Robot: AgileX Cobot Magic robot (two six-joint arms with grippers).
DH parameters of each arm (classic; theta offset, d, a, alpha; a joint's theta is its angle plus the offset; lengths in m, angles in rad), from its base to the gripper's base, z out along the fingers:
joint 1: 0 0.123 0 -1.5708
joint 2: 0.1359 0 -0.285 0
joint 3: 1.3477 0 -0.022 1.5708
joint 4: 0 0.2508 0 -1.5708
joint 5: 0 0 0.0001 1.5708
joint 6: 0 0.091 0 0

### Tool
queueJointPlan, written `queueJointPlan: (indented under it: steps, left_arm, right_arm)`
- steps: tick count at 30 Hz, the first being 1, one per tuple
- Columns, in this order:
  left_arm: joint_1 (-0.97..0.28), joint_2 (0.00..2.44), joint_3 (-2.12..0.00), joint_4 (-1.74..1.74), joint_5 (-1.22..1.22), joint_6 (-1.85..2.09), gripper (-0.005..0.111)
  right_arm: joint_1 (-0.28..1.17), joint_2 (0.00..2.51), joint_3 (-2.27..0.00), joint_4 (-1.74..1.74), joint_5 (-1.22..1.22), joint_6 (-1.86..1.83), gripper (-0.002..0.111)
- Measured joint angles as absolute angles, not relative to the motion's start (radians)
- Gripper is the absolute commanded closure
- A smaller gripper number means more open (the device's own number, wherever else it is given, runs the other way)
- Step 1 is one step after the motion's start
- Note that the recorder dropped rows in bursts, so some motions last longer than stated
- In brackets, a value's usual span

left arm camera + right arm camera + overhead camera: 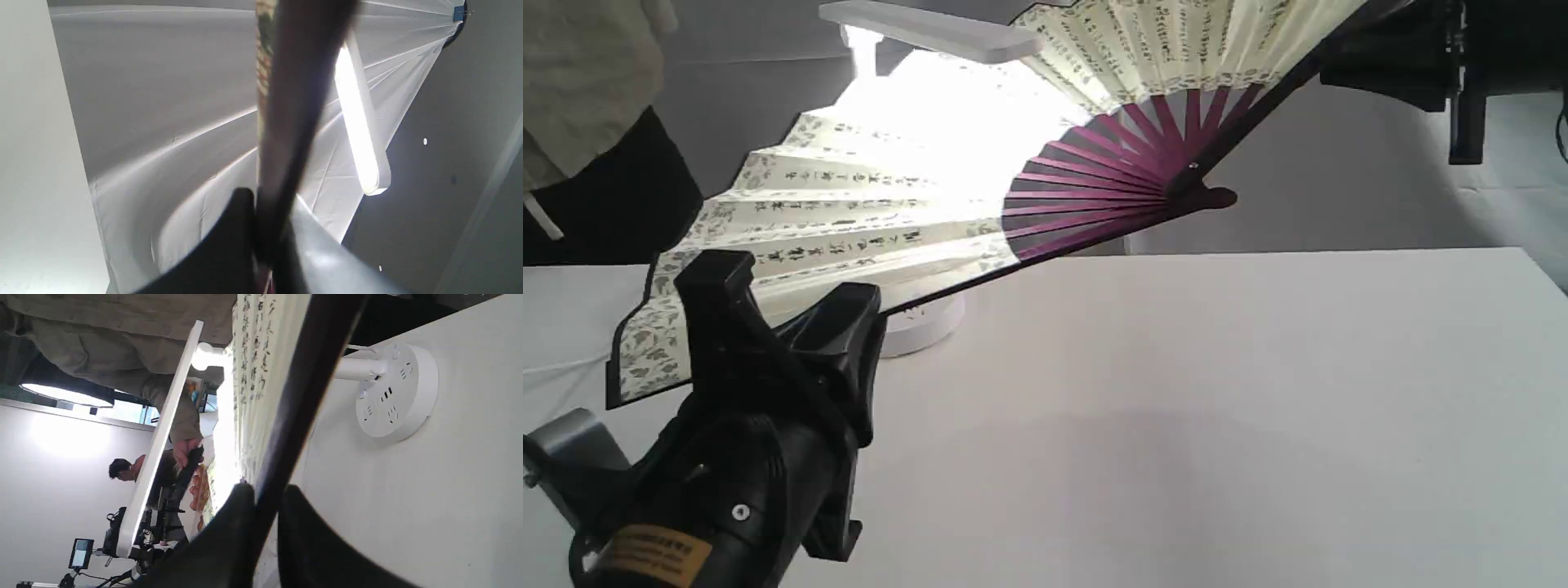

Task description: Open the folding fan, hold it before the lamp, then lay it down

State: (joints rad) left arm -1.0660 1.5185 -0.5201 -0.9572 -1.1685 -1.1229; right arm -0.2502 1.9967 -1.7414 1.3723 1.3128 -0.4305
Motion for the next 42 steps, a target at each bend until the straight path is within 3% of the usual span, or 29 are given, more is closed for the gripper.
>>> queueJointPlan:
  steps: [42]
  left_arm:
    - [-1.066,1.518,-0.52,-0.984,-1.149,-1.119,0.107]
  right_arm:
    - [-0.25,1.995,-1.741,1.302,1.313,-0.428,0.108]
